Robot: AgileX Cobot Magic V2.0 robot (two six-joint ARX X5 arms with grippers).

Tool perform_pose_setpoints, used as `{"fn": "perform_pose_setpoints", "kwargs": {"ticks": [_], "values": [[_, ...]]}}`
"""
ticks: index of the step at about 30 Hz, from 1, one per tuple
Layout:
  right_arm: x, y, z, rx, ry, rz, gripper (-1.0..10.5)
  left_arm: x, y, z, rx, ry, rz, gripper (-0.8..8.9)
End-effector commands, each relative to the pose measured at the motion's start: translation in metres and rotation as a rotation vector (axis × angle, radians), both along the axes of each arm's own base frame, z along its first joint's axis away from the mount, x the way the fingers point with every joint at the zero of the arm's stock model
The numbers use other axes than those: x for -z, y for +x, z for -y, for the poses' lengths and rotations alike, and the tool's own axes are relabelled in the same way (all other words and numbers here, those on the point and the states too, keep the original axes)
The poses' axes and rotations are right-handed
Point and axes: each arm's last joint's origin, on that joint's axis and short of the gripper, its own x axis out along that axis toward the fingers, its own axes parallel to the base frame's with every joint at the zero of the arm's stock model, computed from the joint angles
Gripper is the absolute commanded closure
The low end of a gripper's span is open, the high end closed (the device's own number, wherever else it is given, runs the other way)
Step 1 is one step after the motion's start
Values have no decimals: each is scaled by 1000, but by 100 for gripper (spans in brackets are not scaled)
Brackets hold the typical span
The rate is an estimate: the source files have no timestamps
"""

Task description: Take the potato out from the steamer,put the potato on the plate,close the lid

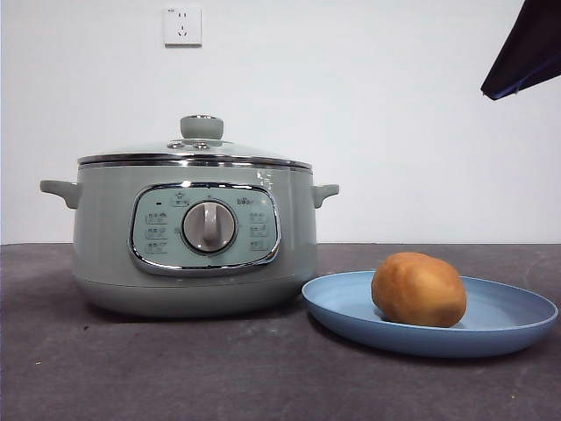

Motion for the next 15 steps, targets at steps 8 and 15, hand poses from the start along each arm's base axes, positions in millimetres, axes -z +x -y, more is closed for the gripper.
{"fn": "perform_pose_setpoints", "kwargs": {"ticks": [8,15], "values": [[1,0,0,4,1,-2,947,90,-11,-9,-80,-10,220,817],[1,0,0,4,1,-2,947,172,-12,-9,-81,-82,143,817]]}}
